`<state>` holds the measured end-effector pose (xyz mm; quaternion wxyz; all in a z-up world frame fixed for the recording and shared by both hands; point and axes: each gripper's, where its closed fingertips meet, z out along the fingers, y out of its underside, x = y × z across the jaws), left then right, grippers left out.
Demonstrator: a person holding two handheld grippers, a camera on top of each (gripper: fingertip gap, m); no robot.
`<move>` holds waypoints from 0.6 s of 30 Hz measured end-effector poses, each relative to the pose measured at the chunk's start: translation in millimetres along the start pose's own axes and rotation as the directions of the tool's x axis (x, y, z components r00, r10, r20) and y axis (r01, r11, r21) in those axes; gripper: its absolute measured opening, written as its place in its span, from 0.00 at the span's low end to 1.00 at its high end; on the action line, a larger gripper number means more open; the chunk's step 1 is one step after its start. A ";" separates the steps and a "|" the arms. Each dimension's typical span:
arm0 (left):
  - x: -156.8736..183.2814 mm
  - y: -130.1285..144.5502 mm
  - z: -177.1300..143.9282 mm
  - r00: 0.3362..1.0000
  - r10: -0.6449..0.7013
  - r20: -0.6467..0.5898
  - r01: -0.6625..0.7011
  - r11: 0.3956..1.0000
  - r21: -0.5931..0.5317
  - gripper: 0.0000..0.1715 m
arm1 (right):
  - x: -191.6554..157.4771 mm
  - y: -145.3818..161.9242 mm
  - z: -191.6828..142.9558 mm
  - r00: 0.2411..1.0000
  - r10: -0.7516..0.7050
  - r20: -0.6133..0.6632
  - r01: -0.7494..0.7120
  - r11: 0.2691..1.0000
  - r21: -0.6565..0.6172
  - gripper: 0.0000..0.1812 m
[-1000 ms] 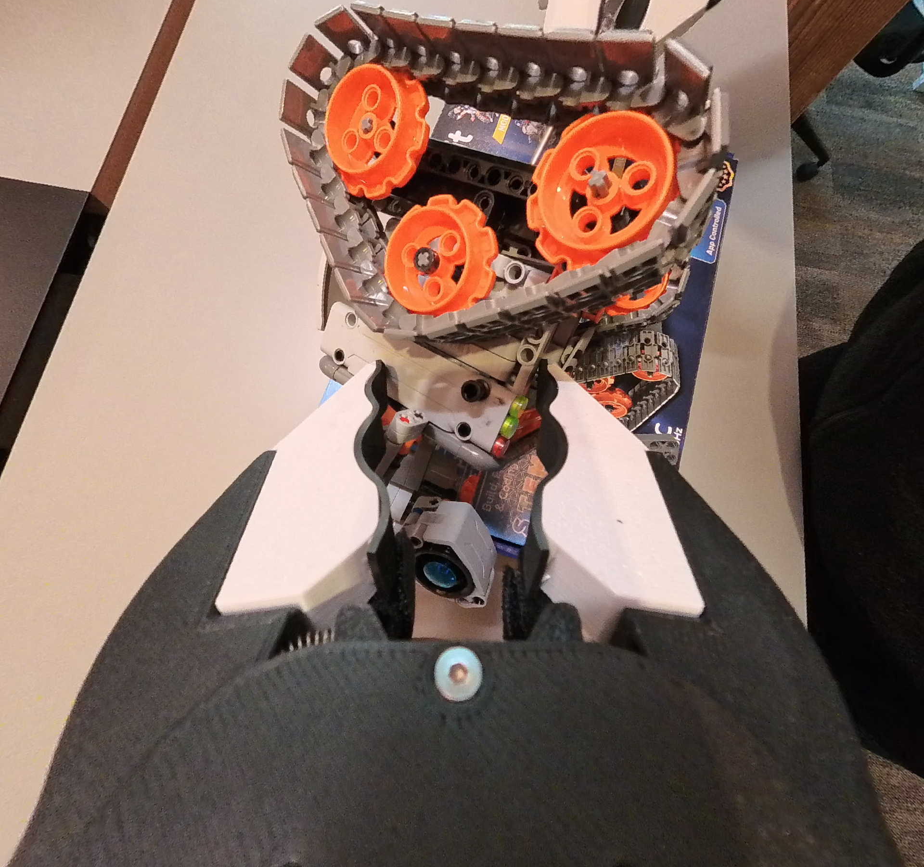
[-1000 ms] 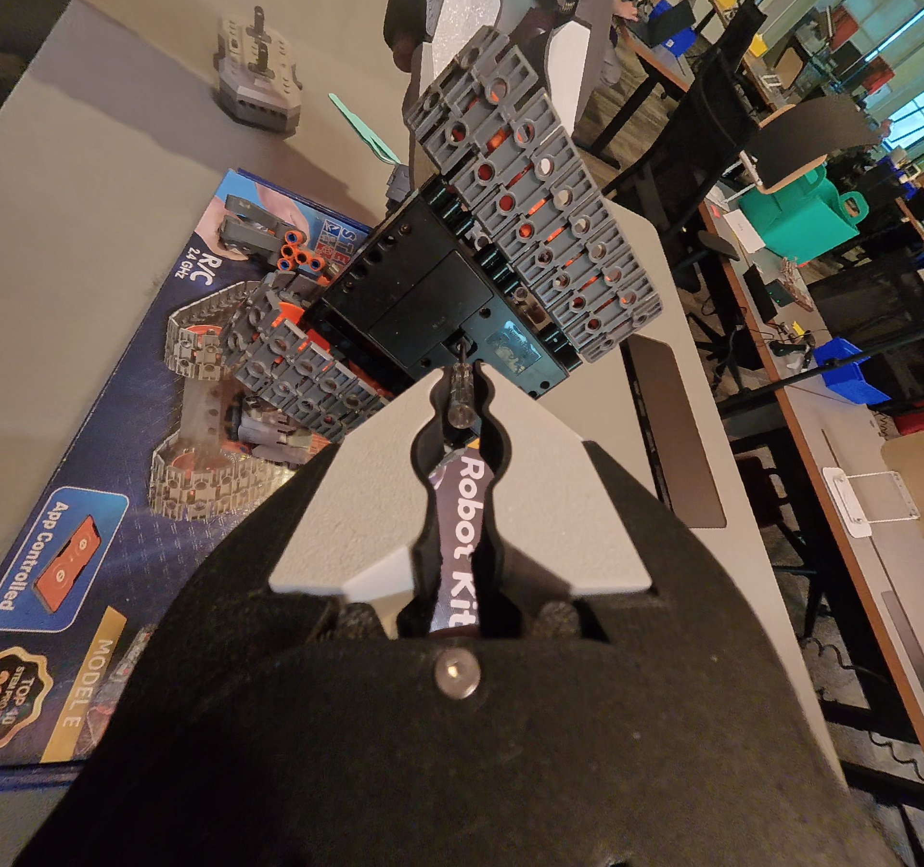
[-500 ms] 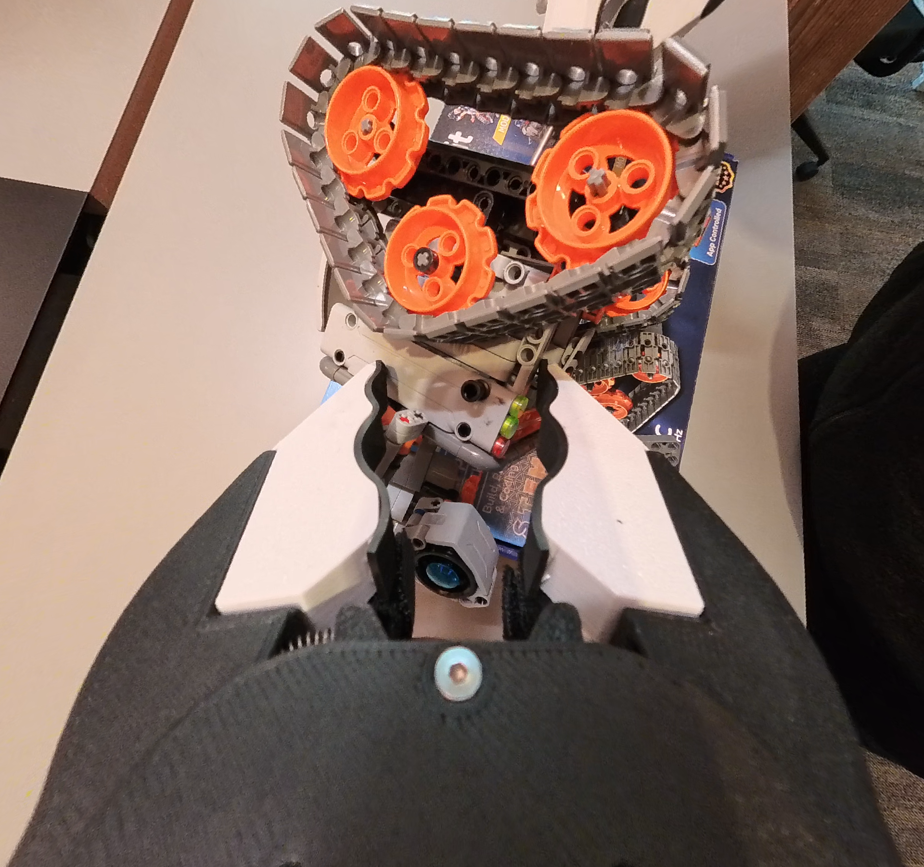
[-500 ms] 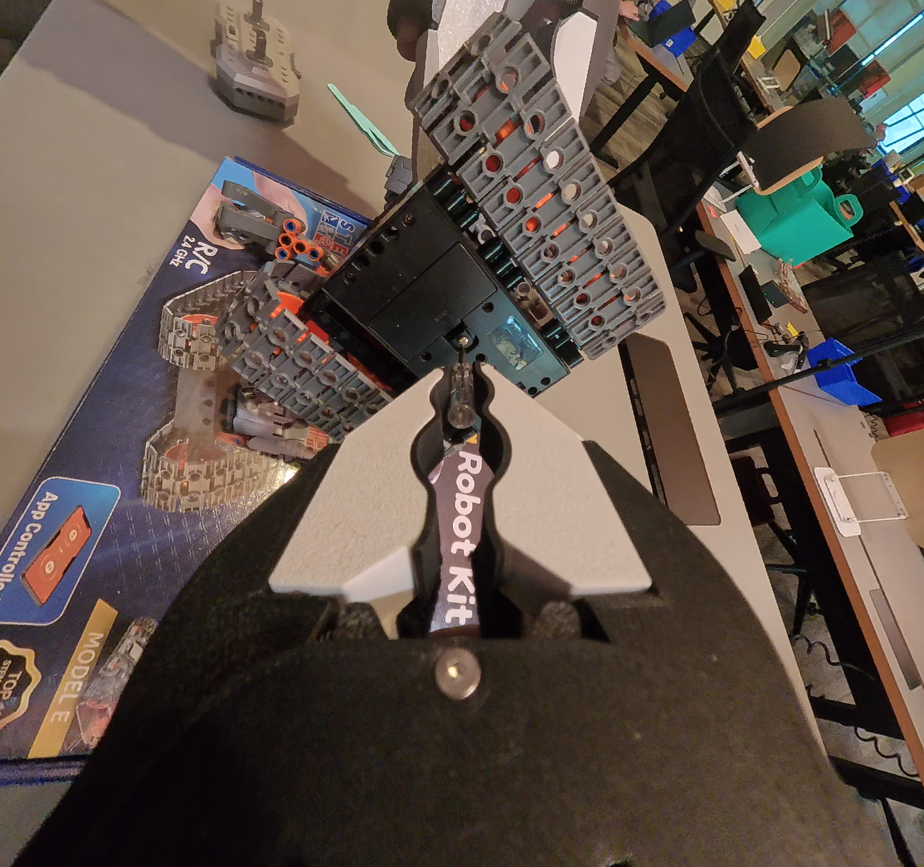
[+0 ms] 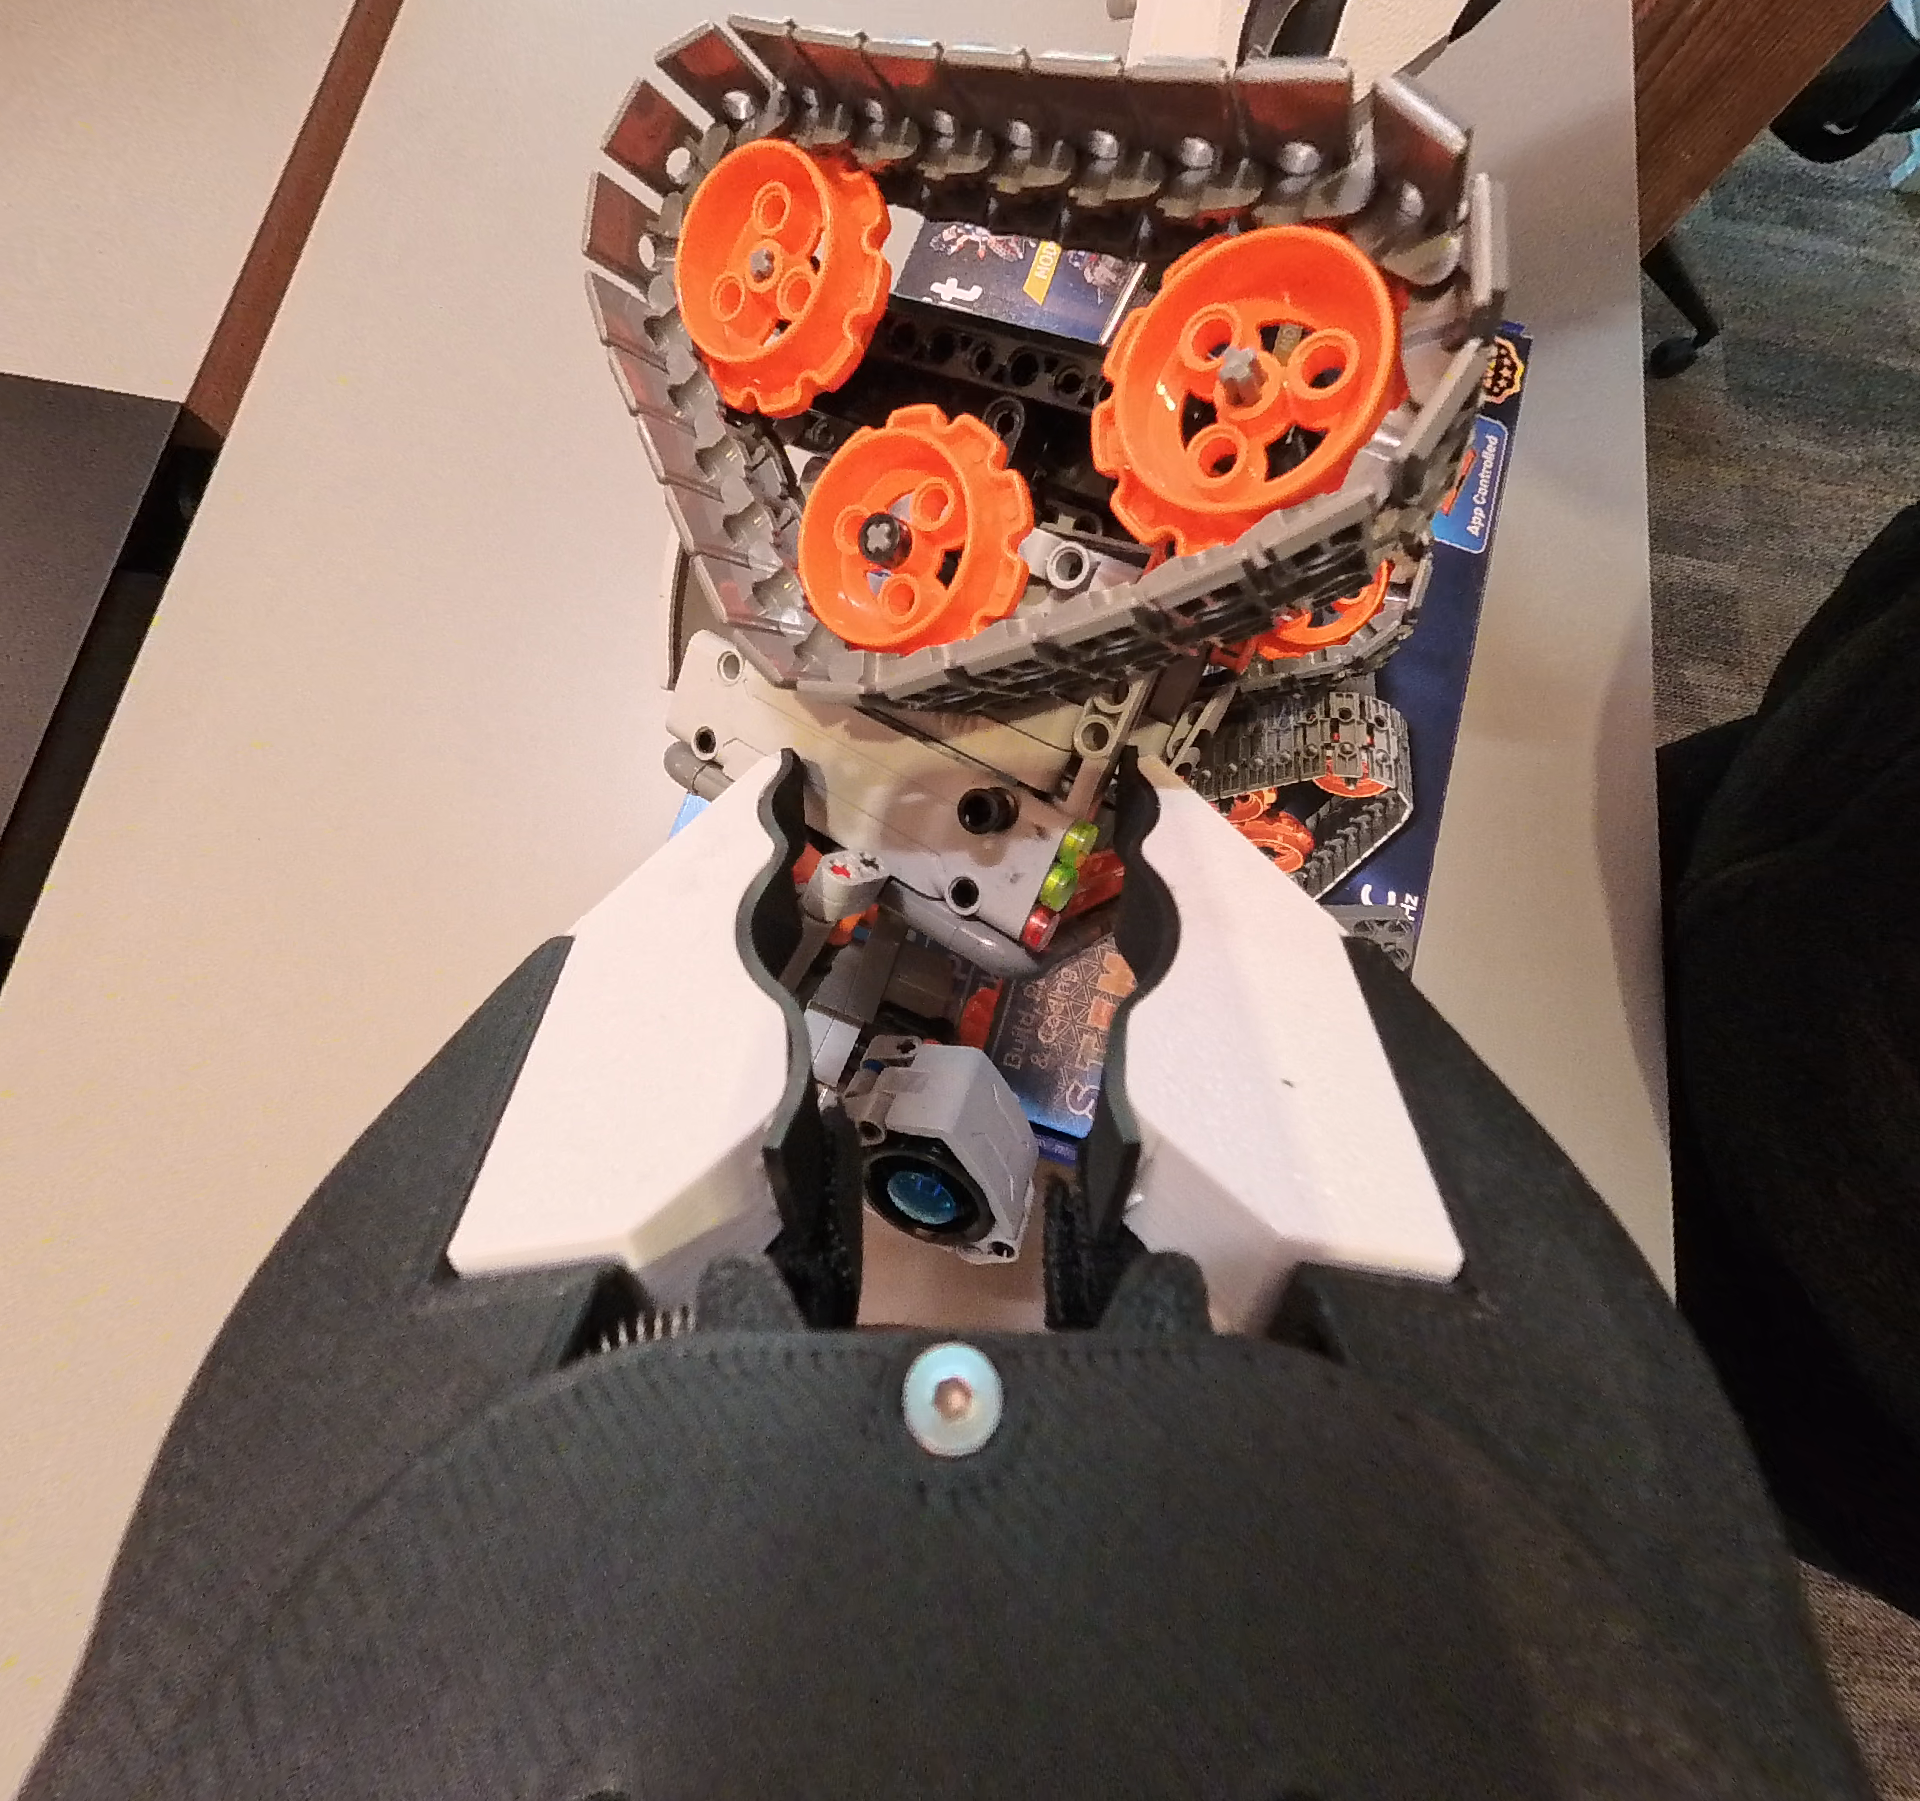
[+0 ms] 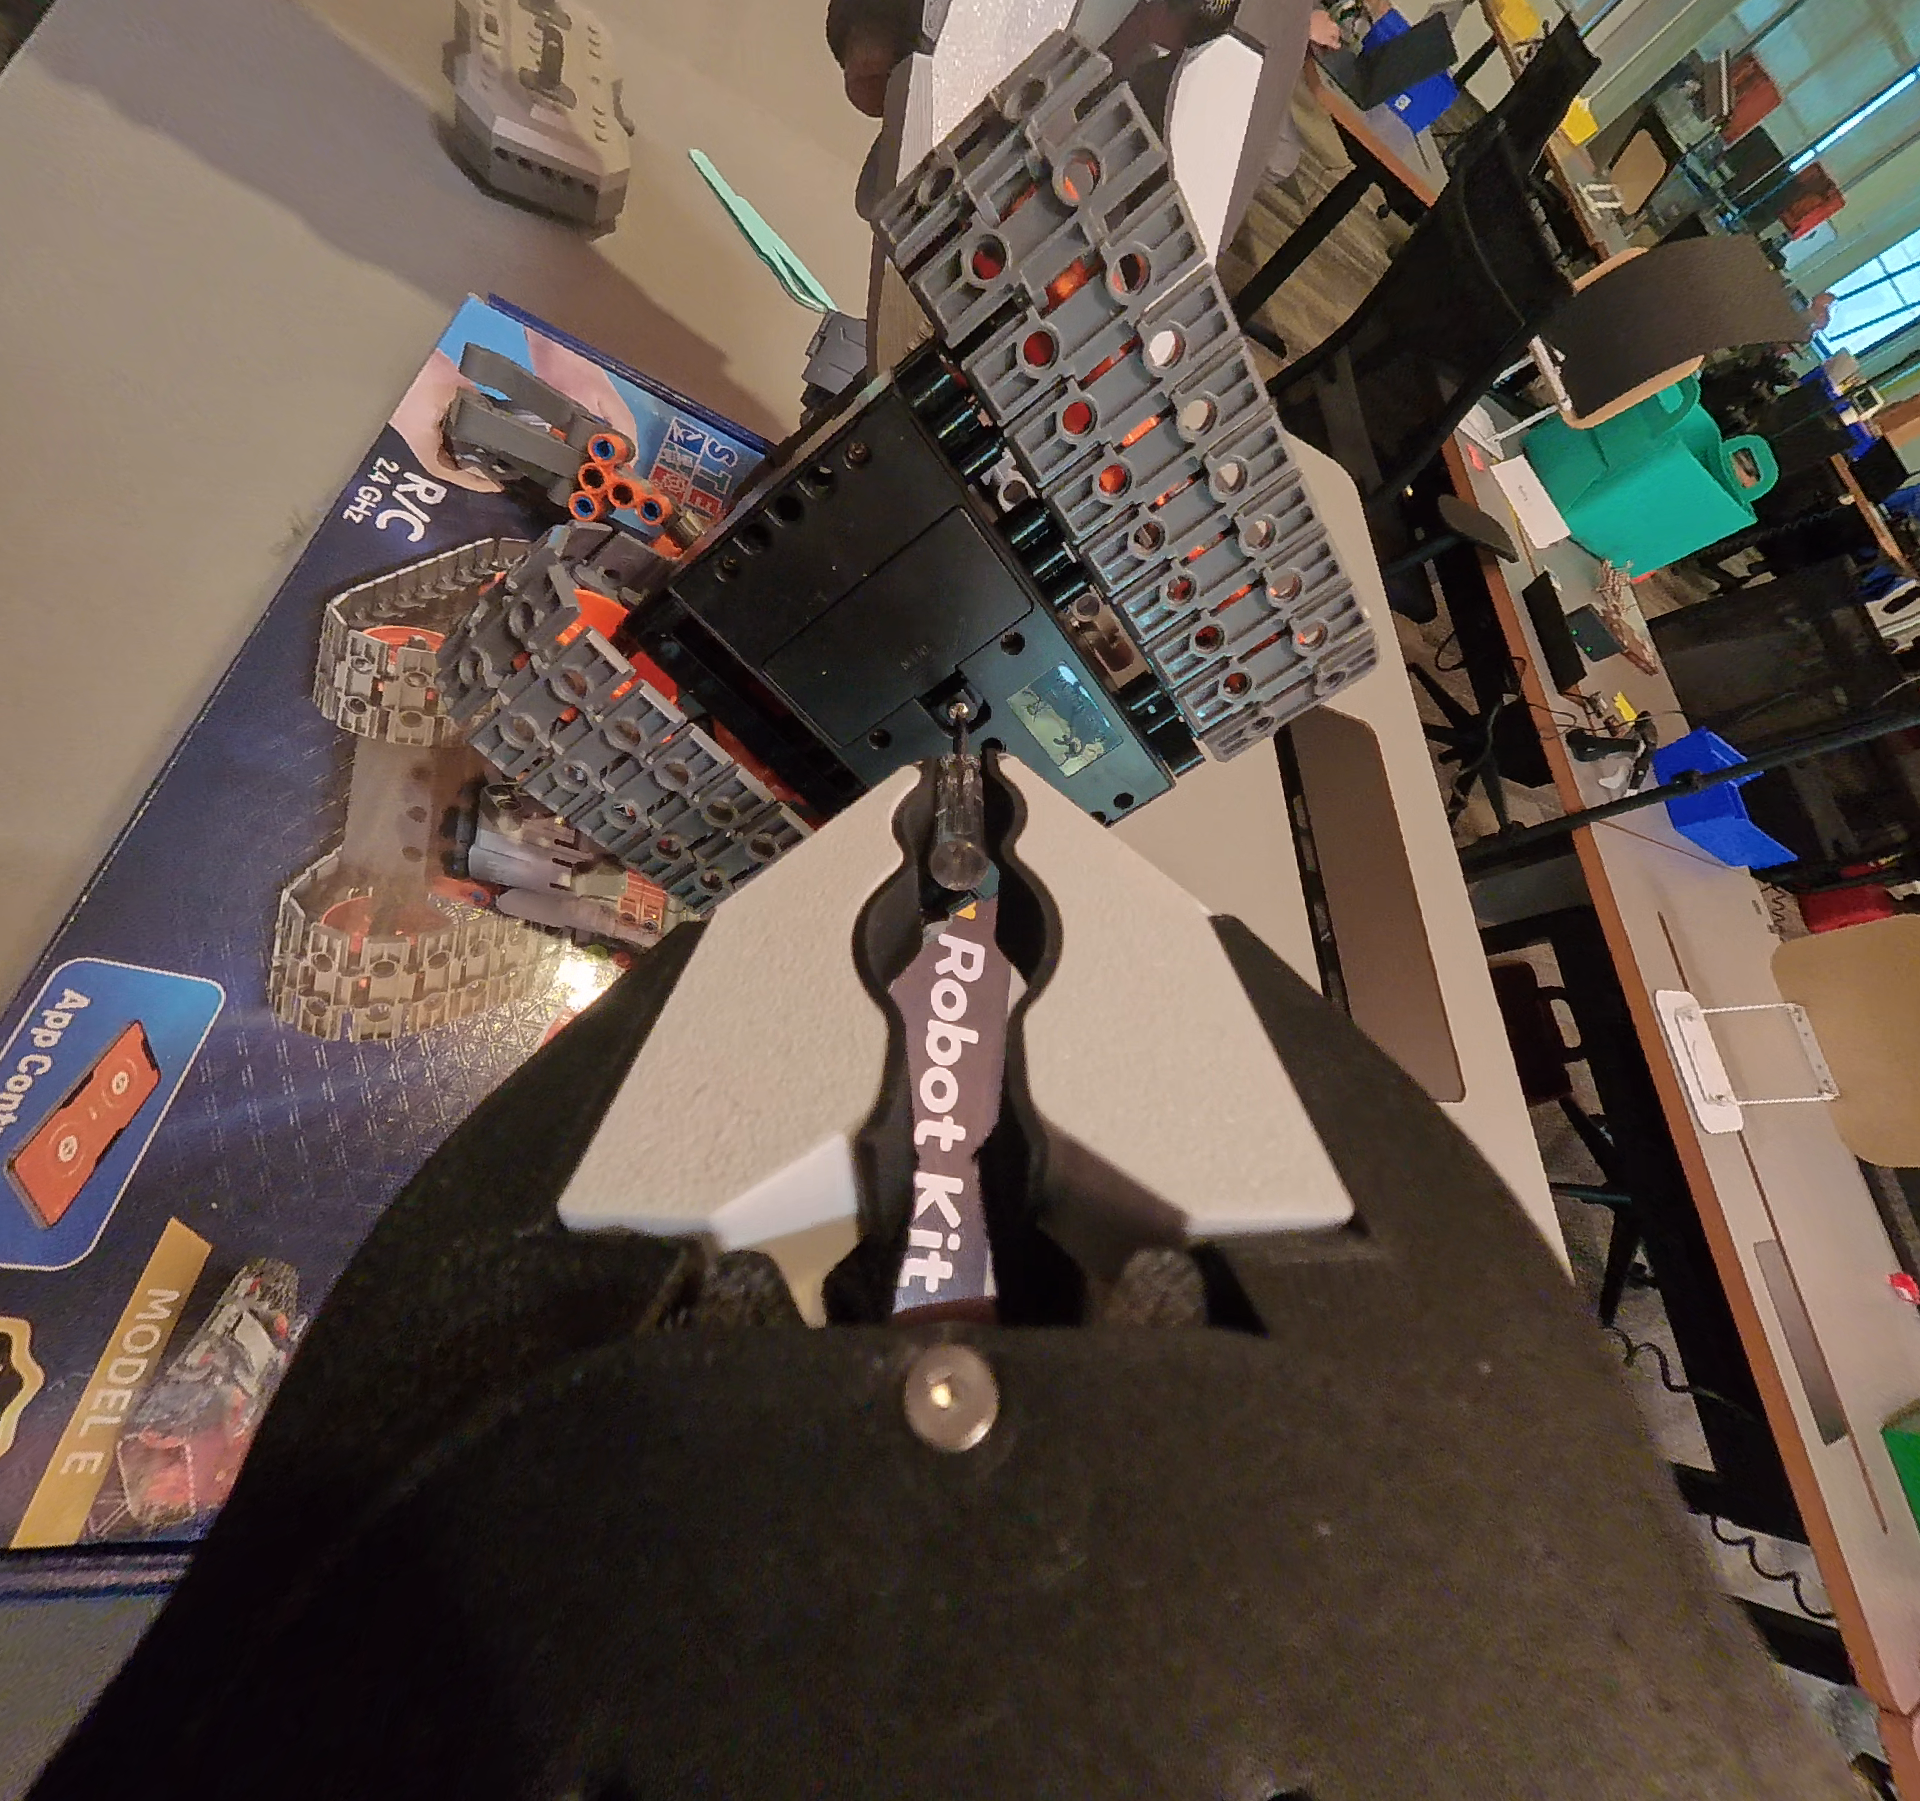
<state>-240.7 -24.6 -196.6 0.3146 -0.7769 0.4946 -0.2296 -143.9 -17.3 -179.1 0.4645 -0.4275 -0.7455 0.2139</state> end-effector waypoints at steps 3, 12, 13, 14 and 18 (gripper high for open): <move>0.0 0.3 -0.2 1.000 -0.001 -0.001 0.001 1.000 0.000 0.34 | 0.3 0.1 0.3 1.000 -0.007 0.003 0.007 1.000 0.000 0.03; 0.5 0.3 -0.4 1.000 0.001 -0.002 -0.001 1.000 0.002 0.34 | 0.1 -0.9 -0.5 0.999 -0.044 0.006 0.045 0.999 -0.006 0.03; 0.4 0.3 -0.3 1.000 0.001 -0.002 -0.001 1.000 0.003 0.34 | 0.2 -0.9 -0.6 0.999 -0.043 0.006 0.043 0.999 -0.005 0.03; 0.5 0.2 -0.4 1.000 0.000 -0.002 0.000 1.000 0.003 0.34 | 0.6 -0.7 -0.4 0.999 -0.042 0.004 0.042 0.999 -0.005 0.03; 0.4 0.3 -0.5 1.000 0.000 -0.004 0.000 1.000 0.003 0.34 | -0.4 -0.4 -0.1 0.999 -0.039 0.009 0.039 0.999 -0.004 0.03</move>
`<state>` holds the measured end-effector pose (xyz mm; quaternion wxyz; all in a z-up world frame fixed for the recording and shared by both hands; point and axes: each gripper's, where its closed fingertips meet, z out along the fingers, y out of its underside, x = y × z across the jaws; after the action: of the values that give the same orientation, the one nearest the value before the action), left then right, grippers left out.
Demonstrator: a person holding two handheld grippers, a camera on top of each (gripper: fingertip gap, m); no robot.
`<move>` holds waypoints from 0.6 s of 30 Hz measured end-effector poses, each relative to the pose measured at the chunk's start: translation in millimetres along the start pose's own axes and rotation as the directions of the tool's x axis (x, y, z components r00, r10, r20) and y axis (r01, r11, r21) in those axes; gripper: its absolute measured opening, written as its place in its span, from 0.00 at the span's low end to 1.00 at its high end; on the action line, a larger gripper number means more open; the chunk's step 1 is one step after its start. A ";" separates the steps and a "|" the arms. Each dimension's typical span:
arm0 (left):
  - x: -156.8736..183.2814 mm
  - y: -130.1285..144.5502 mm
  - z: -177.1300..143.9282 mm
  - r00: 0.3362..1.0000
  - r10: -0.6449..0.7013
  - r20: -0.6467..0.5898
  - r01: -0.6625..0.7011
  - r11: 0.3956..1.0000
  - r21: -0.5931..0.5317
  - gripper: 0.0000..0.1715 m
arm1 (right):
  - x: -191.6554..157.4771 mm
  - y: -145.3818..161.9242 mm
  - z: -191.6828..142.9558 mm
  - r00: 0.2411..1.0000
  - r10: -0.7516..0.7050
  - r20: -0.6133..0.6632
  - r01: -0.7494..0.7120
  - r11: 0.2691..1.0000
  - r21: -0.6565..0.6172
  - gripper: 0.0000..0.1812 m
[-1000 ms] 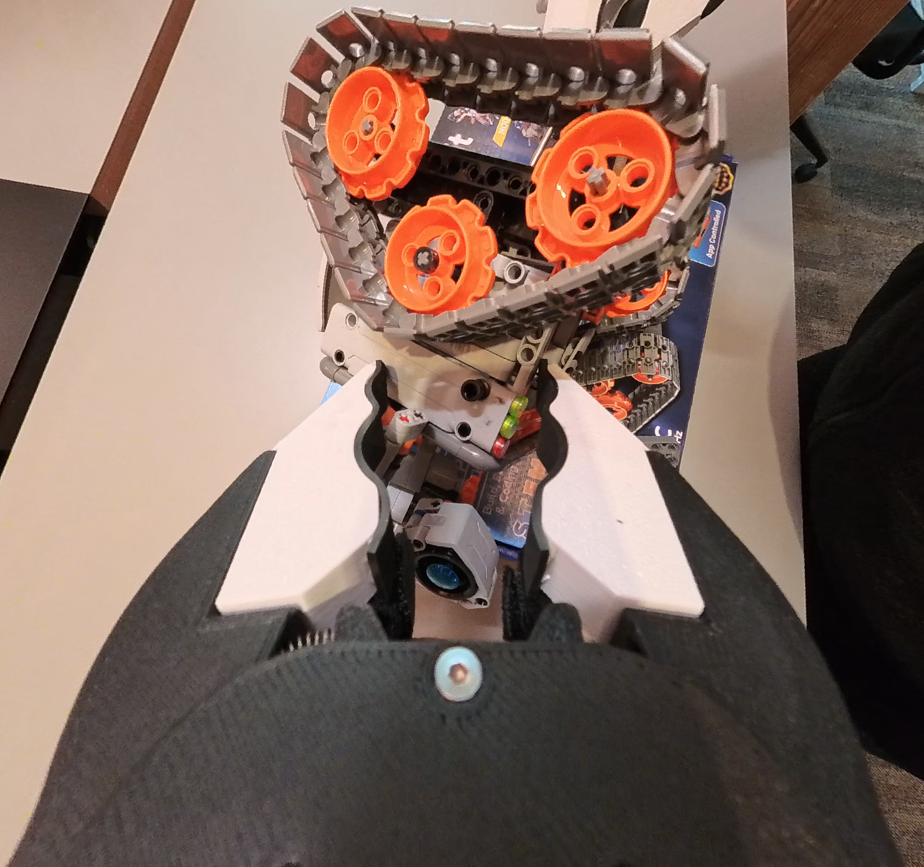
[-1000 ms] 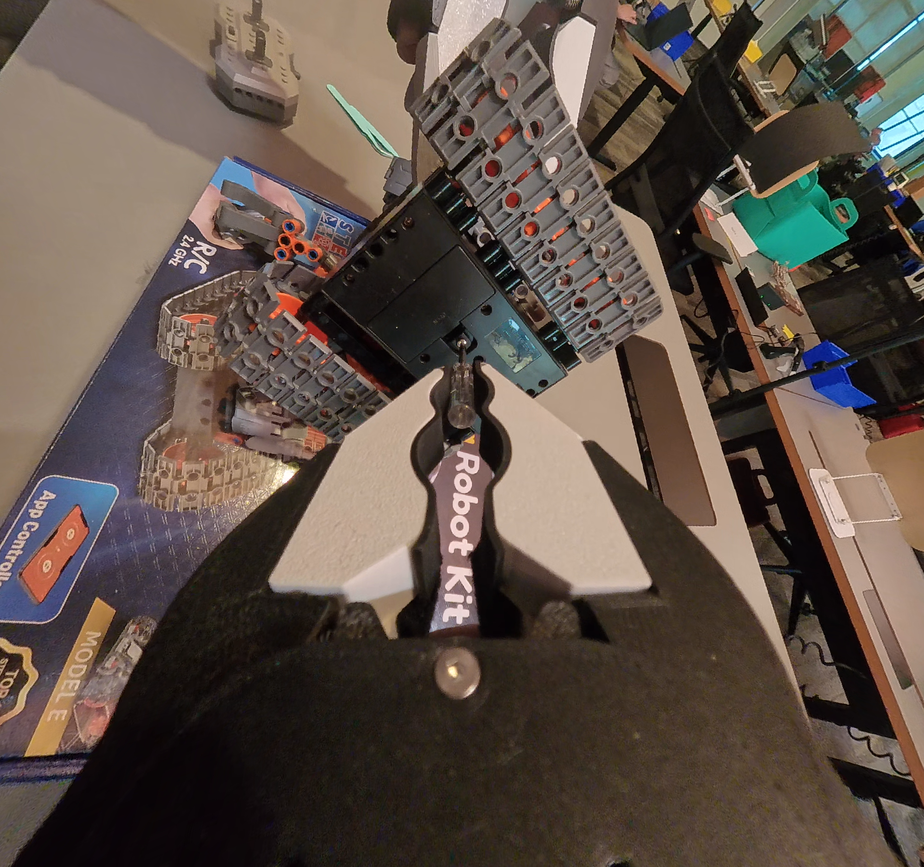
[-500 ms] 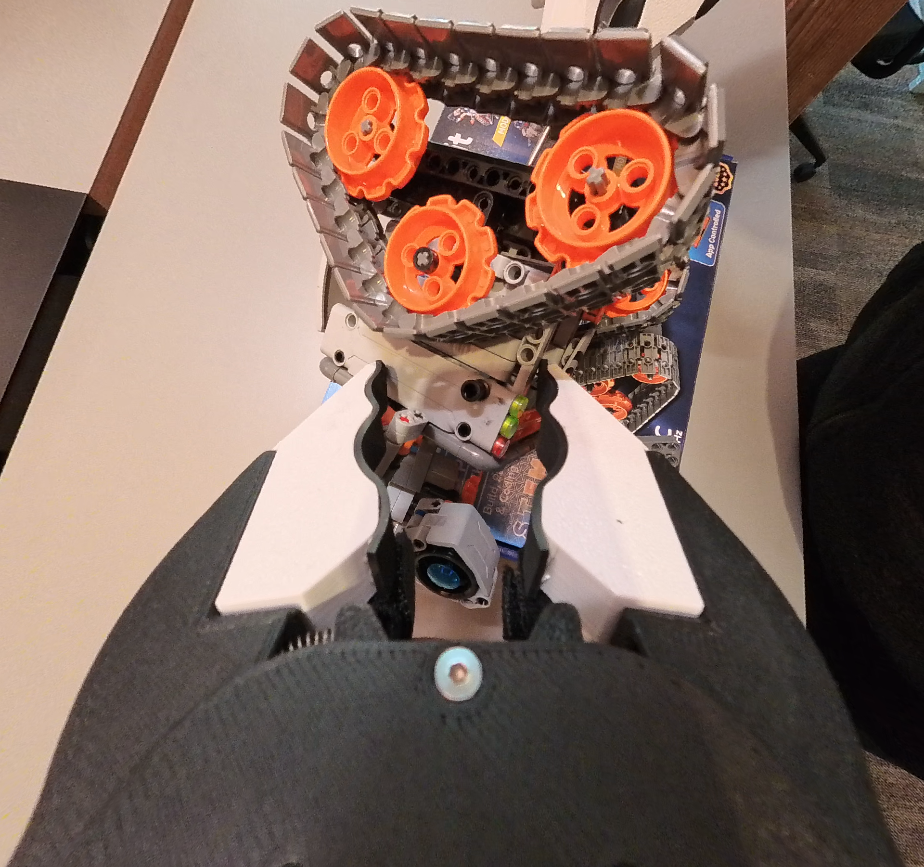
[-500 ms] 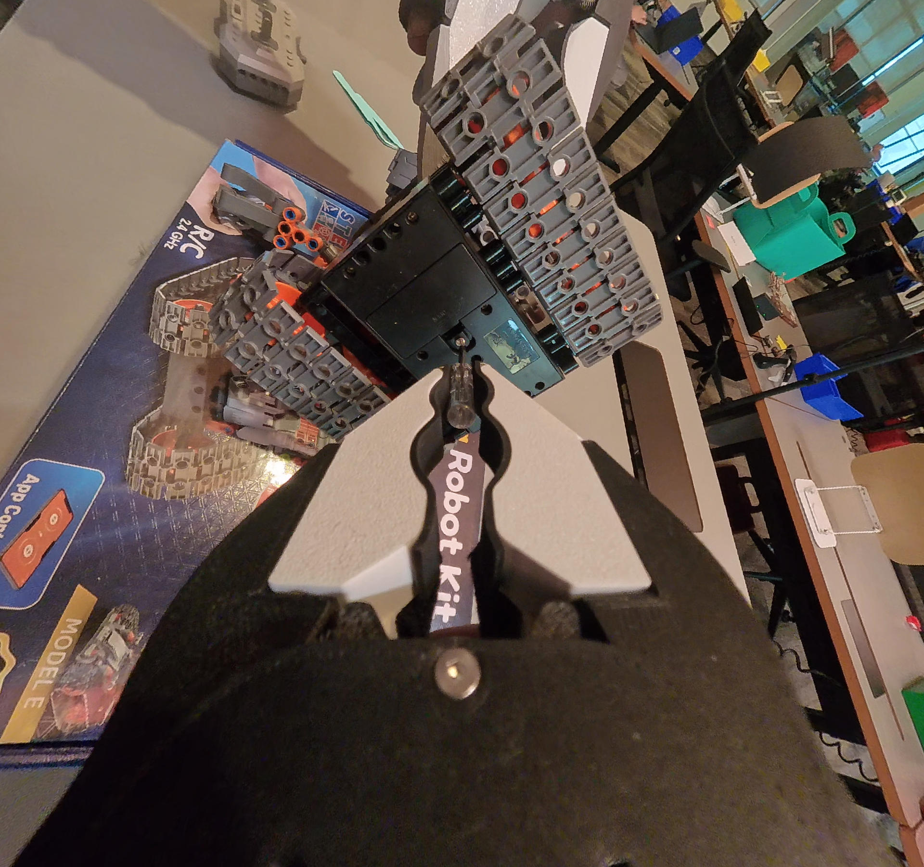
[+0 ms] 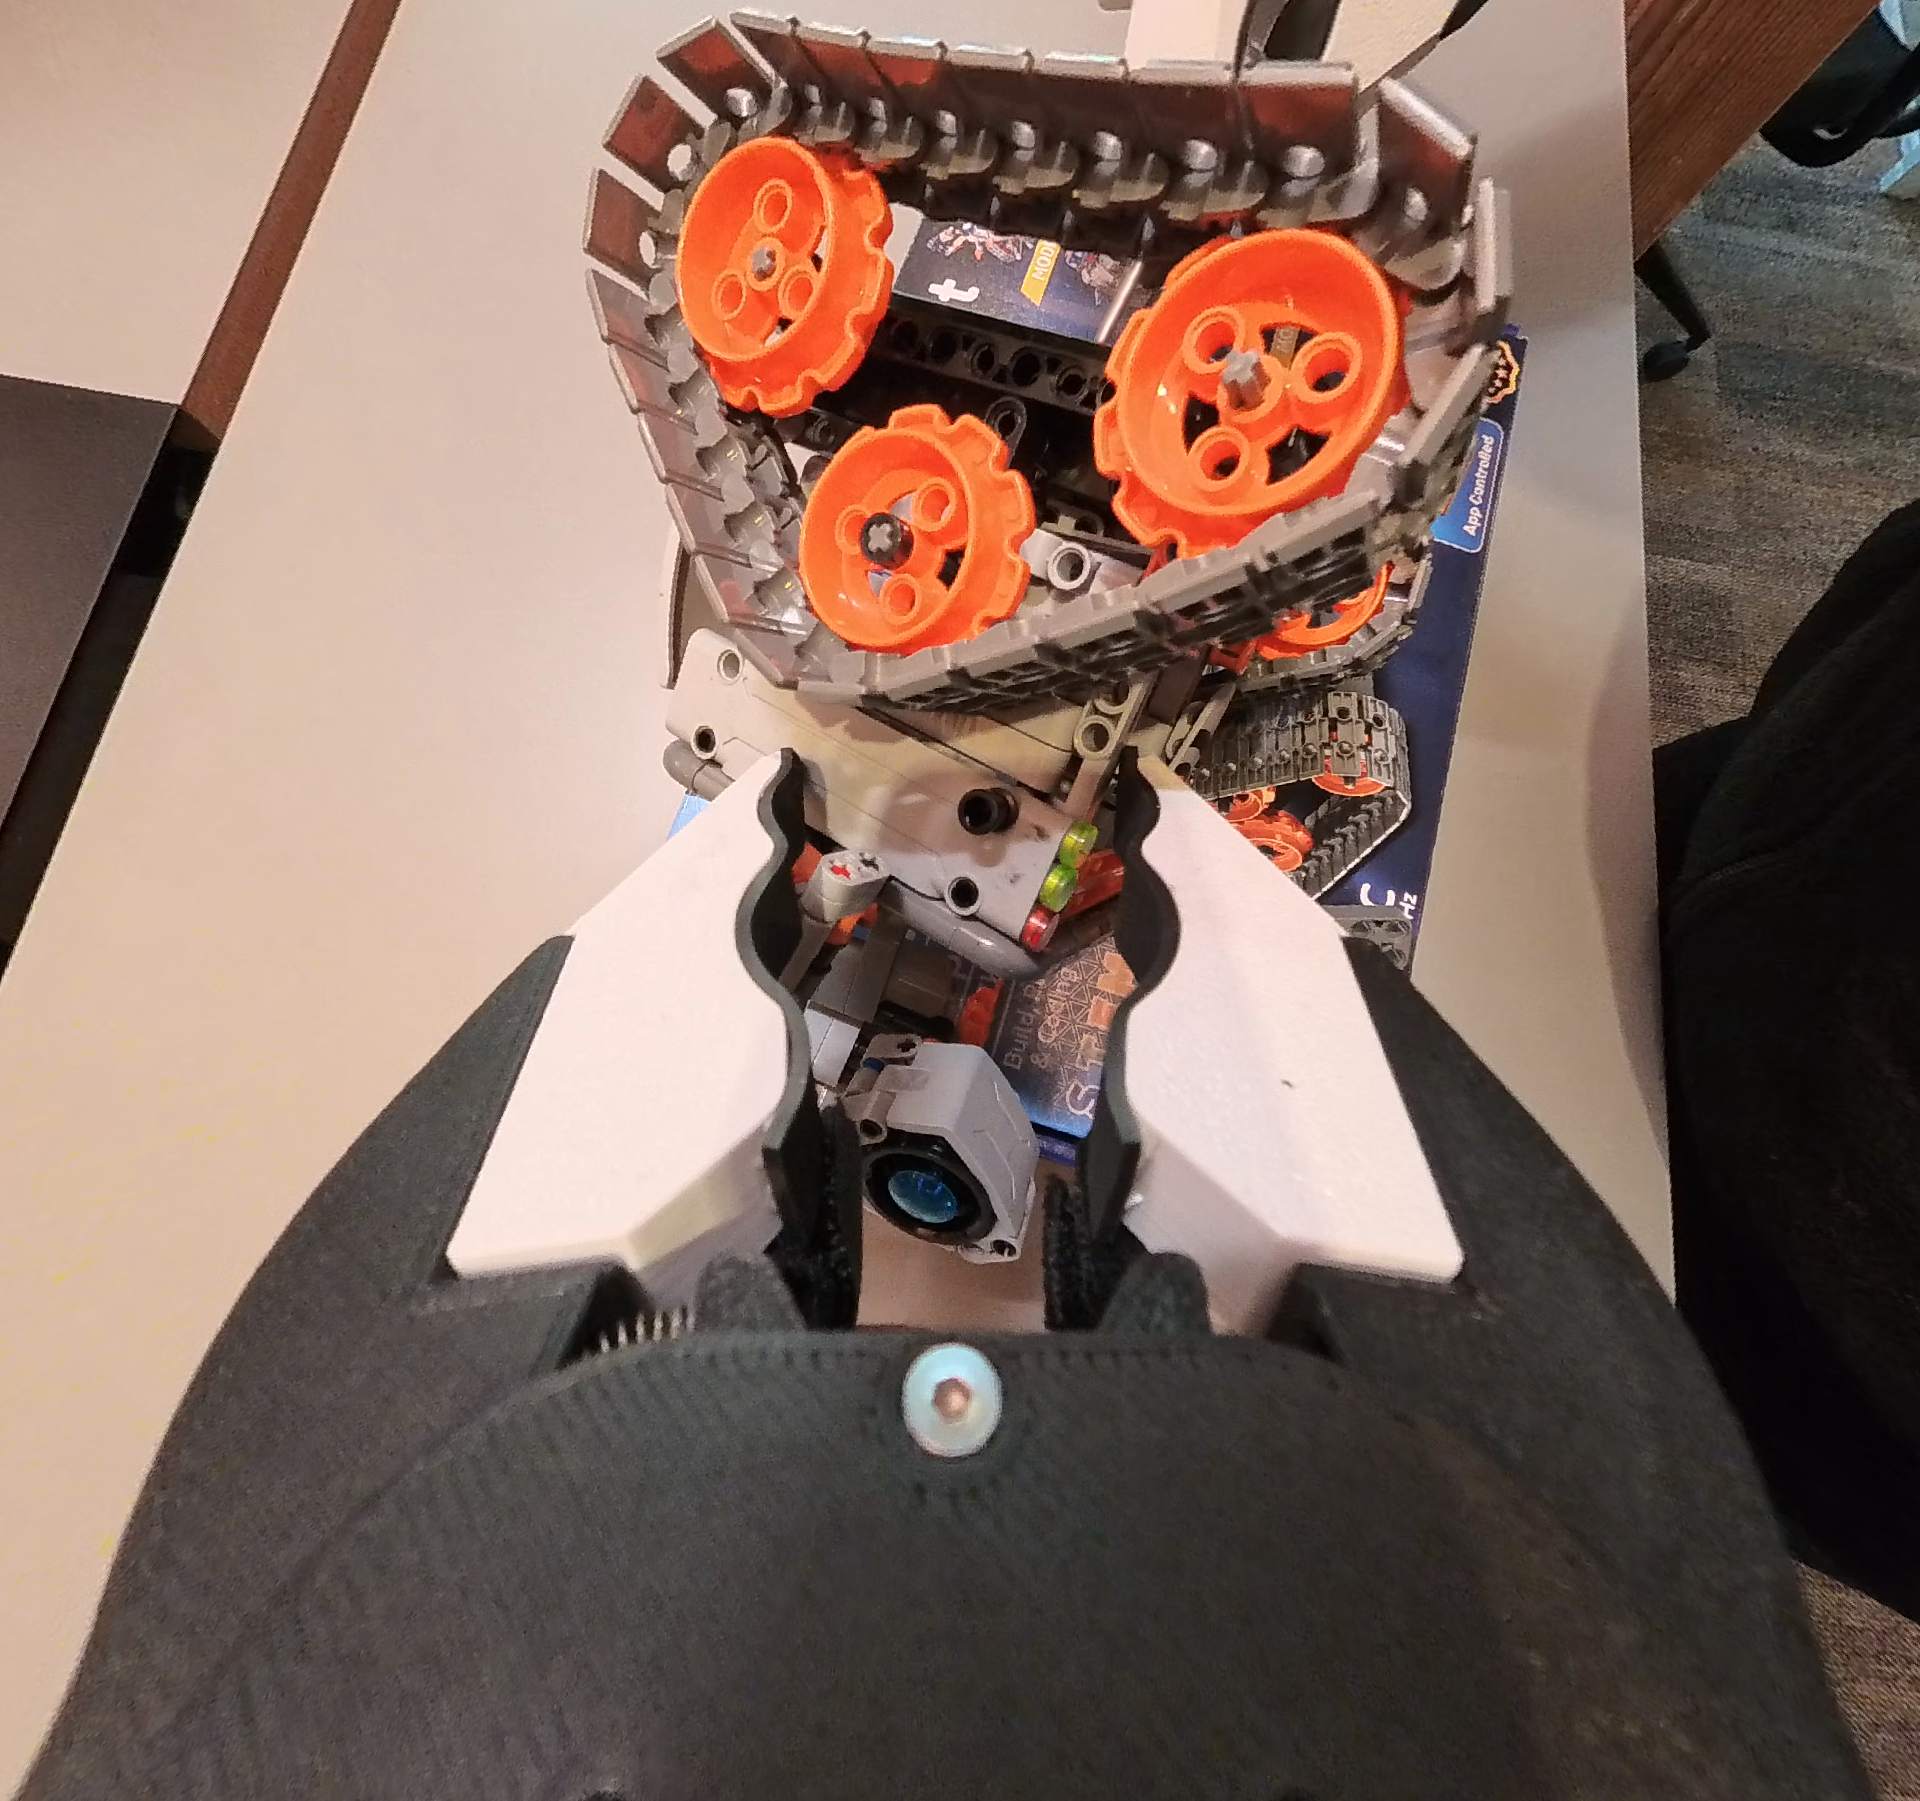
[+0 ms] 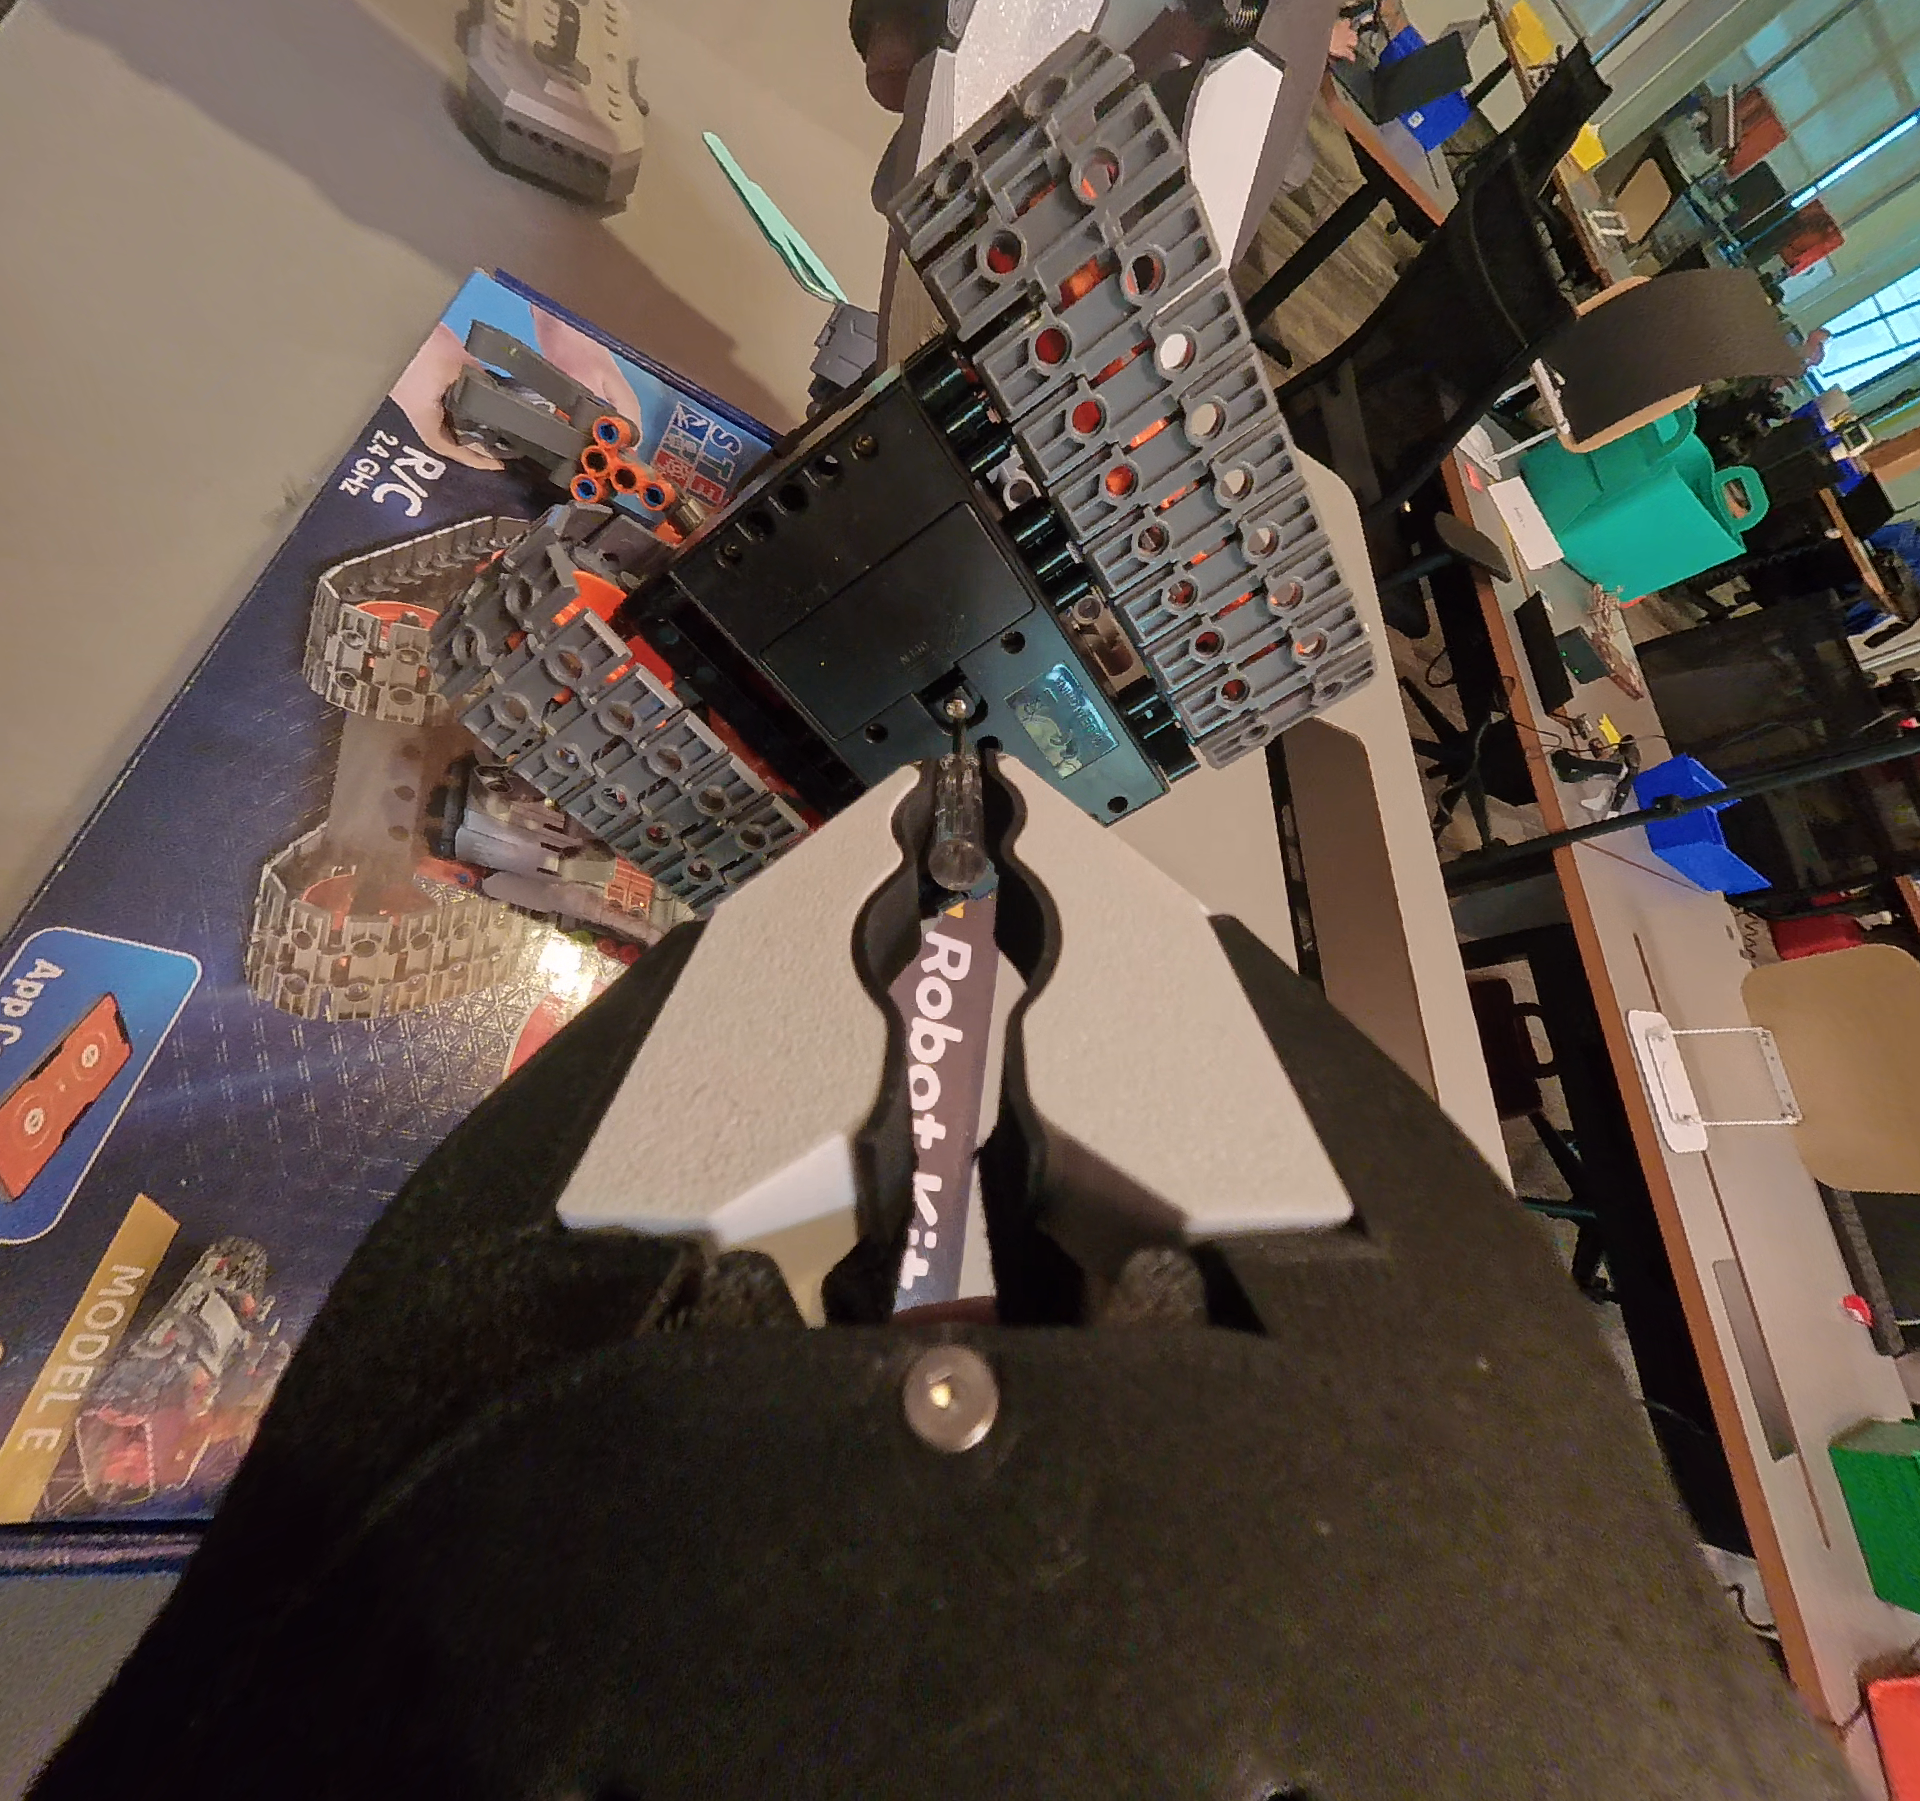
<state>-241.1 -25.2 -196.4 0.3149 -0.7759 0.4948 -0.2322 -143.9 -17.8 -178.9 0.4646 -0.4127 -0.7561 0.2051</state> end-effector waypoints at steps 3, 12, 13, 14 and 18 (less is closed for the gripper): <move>0.0 -0.1 0.1 1.000 0.001 -0.001 -0.001 1.000 -0.001 0.34 | -0.1 -0.1 0.0 1.000 0.002 0.000 -0.002 1.000 0.002 0.03; -0.4 -1.0 0.4 1.000 -0.001 -0.003 0.001 1.000 0.002 0.34 | 0.0 -2.0 -0.5 1.000 0.000 0.001 0.000 1.000 0.009 0.03; -0.3 -1.2 0.5 1.000 -0.001 -0.003 0.001 1.000 0.003 0.34 | 0.2 -1.7 -0.5 1.000 0.002 0.001 -0.002 1.000 0.009 0.03; -0.4 -1.2 0.7 1.000 -0.001 -0.003 0.001 1.000 0.003 0.34 | 0.1 -1.4 -0.4 1.000 0.001 0.002 -0.001 1.000 0.008 0.03; -0.6 -2.2 1.1 1.000 -0.002 -0.005 0.002 1.000 0.005 0.34 | -0.5 -0.7 -0.5 1.000 0.001 0.009 -0.002 1.000 0.009 0.03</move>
<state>-239.2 -23.7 -195.5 0.3156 -0.7751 0.4940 -0.2357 -143.6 -18.6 -178.4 0.4629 -0.4102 -0.7570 0.2108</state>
